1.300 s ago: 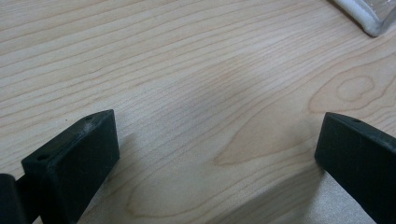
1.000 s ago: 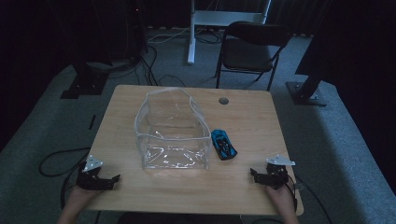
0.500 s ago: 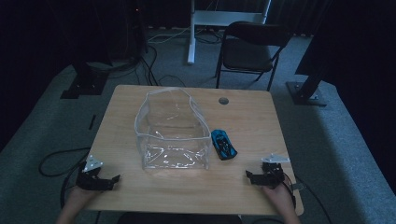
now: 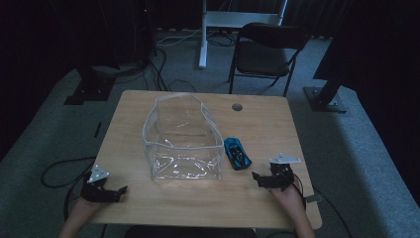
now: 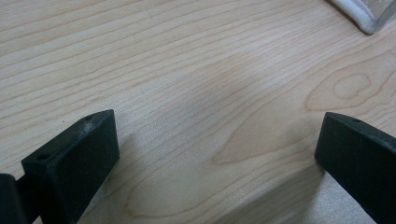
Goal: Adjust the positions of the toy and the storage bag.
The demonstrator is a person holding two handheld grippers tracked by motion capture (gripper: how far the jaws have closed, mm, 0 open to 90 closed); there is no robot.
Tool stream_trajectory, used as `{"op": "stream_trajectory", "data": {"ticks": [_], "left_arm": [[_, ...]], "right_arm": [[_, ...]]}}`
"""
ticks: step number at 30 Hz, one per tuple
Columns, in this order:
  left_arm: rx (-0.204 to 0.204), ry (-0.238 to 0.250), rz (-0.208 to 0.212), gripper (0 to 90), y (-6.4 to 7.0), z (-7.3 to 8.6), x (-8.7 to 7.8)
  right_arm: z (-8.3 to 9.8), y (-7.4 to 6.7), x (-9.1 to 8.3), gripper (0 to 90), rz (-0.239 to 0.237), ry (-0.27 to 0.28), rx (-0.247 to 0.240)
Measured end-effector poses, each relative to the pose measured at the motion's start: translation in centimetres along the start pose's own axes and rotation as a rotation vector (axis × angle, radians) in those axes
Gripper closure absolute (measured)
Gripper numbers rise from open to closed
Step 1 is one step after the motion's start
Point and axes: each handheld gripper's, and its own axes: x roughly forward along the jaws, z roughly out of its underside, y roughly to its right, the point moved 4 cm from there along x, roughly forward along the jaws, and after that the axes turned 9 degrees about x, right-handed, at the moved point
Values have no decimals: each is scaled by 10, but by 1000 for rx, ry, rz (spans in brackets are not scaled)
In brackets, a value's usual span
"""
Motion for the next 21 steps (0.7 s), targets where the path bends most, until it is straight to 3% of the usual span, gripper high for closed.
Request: {"op": "stream_trajectory", "data": {"ticks": [8,21], "left_arm": [[0,0,1,2,0,0,0],[0,0,1,2,0,0,0]], "right_arm": [[-25,-15,13,104,-35,17,-36],[-52,-29,60,104,-32,-21,-55]]}}
